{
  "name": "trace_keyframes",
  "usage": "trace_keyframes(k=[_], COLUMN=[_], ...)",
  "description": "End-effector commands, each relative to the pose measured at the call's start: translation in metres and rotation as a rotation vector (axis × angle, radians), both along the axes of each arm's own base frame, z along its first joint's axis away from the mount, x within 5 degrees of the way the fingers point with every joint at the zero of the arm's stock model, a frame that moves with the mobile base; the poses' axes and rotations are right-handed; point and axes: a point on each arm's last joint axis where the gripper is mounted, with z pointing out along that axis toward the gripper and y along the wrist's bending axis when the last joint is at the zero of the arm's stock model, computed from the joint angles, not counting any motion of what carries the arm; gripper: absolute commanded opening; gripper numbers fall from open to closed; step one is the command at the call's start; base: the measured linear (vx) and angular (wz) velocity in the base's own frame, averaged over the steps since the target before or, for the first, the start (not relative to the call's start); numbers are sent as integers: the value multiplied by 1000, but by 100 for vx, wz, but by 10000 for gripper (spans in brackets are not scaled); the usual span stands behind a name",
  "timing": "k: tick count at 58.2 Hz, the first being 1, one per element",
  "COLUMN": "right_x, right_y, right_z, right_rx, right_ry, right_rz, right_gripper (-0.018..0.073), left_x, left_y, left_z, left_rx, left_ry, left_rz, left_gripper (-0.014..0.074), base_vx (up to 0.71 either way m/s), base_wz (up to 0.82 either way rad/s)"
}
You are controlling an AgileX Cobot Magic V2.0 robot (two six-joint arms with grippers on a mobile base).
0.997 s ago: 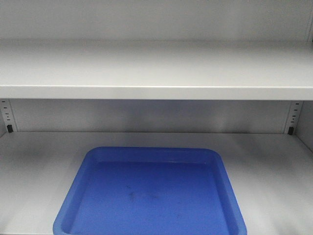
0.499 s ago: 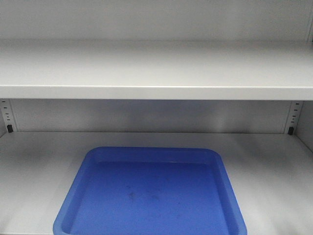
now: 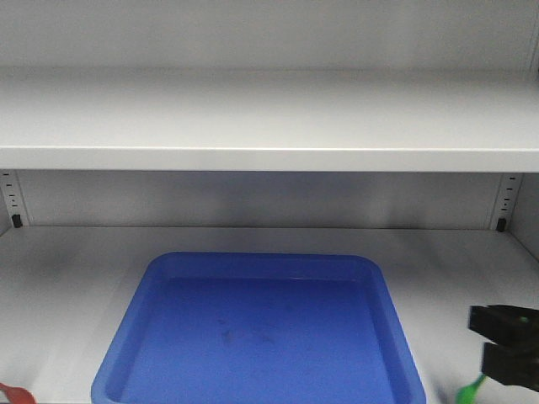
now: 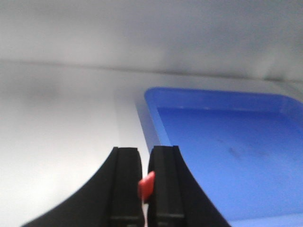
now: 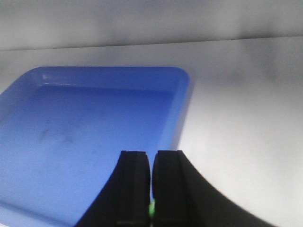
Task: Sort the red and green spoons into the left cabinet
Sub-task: 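Lower both grippers over the blue tray and open to release spoons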
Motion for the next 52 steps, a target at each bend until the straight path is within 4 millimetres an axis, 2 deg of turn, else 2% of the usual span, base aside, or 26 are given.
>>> trace_keyframes(k=[1,10,17,26,36,44,52], right_x=[11,21,27,34,47,64,78], right_y=[4,24,36,53,66,78,84], right_z=[15,13,10,3,11,15,13], right_rx=[48,55,106,65,91,109,114], right_ry=[-107,-161,-166,-178,-182,-182,-164], right_rz=[2,87,93,168,228,274,282], right_gripper=[-3,-3,-3,-3,-3,-3,-3], left_x=[10,24,36,55,74,85,100], left_y=[-2,-15,-21,-29,-39,-59,-75], left_z=[25,48,54,44,36,34,32], left_rx=[-21,-17,-84,-150,-245,-233,-222], left_ry=[-73,-107,-103,-52,-32,-11,19], left_rz=[-8,-128,-166,-215,-280,-372,-382], left_gripper=[-3,-1,-1,-1,-1,-1,-1], base_vx=[0,0,0,0,0,0,0], base_wz=[0,0,0,0,0,0,0])
